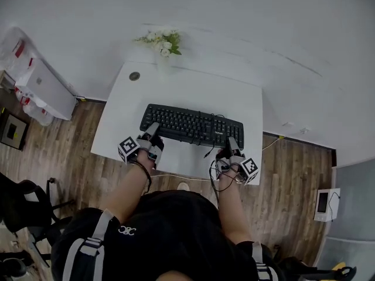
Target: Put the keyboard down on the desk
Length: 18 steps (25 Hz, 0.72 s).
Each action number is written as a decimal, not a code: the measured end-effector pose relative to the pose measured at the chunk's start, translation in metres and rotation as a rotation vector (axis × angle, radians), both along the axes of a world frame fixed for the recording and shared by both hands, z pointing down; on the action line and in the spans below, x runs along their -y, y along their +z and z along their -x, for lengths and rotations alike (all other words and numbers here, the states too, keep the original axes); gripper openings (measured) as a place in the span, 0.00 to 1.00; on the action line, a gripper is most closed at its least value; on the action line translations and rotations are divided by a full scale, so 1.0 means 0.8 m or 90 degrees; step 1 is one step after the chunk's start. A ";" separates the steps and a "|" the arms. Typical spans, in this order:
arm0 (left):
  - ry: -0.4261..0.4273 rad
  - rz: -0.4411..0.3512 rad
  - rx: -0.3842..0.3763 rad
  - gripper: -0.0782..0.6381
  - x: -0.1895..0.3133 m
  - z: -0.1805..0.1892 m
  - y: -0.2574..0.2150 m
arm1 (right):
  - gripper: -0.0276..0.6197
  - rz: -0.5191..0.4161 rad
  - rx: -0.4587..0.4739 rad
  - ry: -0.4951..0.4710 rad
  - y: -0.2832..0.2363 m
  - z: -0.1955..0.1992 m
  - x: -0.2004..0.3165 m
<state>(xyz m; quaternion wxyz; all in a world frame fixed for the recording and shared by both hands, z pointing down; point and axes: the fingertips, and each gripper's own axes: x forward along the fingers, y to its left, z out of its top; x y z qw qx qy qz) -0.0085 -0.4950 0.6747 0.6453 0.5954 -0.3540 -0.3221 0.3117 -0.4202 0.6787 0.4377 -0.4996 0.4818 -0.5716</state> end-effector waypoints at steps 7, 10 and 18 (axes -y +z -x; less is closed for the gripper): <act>-0.005 0.040 0.011 0.22 0.023 -0.023 0.042 | 0.15 0.047 0.007 -0.010 0.043 -0.023 0.027; -0.014 0.052 0.017 0.22 0.034 -0.022 0.053 | 0.15 0.065 0.010 -0.020 0.056 -0.022 0.041; -0.036 0.087 0.023 0.23 0.052 -0.021 0.072 | 0.16 0.110 0.018 -0.039 0.086 -0.024 0.063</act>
